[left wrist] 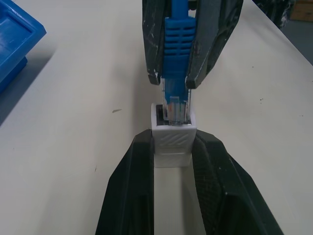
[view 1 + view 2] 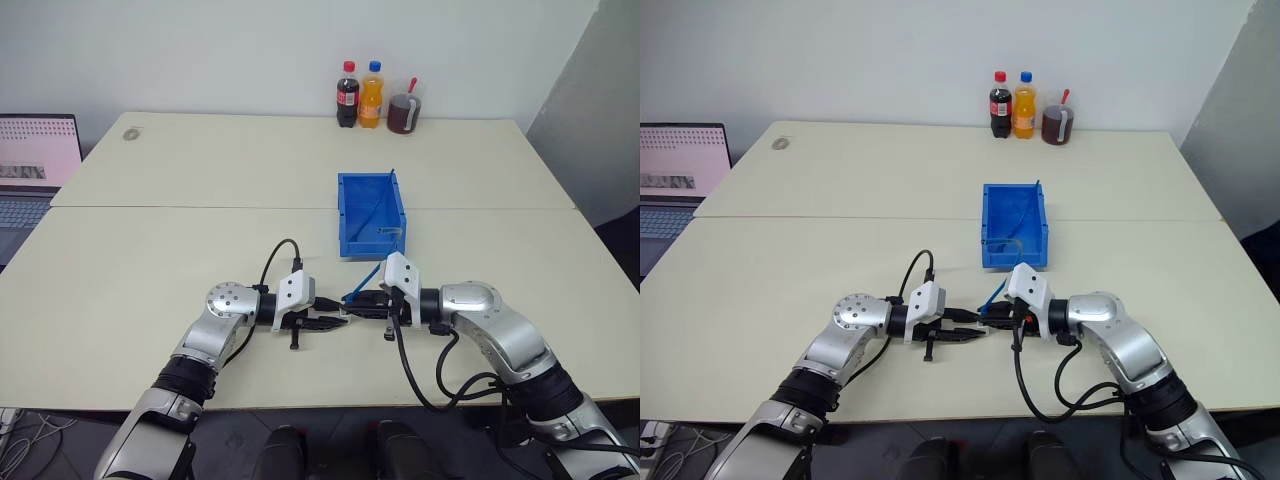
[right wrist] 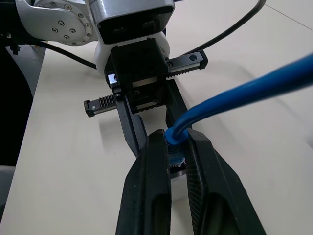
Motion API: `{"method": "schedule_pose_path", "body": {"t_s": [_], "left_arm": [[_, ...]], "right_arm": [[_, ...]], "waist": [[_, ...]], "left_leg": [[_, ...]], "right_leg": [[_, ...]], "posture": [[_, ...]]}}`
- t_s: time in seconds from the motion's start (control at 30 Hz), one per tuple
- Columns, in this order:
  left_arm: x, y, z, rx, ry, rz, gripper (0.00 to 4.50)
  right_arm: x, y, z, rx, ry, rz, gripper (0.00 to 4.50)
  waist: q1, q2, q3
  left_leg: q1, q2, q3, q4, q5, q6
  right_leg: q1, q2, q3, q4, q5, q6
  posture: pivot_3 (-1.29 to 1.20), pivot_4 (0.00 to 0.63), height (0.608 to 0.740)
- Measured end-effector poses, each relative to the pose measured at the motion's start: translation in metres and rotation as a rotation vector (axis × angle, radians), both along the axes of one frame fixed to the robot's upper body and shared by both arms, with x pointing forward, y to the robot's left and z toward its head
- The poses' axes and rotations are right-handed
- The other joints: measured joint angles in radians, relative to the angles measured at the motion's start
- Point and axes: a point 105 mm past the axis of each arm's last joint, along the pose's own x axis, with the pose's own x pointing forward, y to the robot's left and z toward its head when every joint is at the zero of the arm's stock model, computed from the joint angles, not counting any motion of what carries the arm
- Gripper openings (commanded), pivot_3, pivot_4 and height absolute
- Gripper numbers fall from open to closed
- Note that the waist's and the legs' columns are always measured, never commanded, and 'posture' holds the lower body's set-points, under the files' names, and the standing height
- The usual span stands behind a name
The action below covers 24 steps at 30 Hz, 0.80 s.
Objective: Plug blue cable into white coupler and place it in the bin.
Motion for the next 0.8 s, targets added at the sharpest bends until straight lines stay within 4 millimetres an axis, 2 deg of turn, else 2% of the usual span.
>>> {"method": "schedule_pose_path", "body": {"t_s": [0.8], "left_arm": [[-0.0001, 0.0002, 0.0, 0.003, -0.004, 0.01, 0.77]], "right_arm": [[0.002, -0.0037, 0.0006, -0.03, 0.009, 0.024, 0.15]], "waist": [[0.0, 0.0, -0.002]], "left_leg": [[0.0, 0.0, 0.0, 0.0, 0.0, 0.0]], "right_leg": [[0.0, 0.0, 0.0, 0.0, 0.0, 0.0]], "posture": [[0.0, 0.15, 0.74]]}}
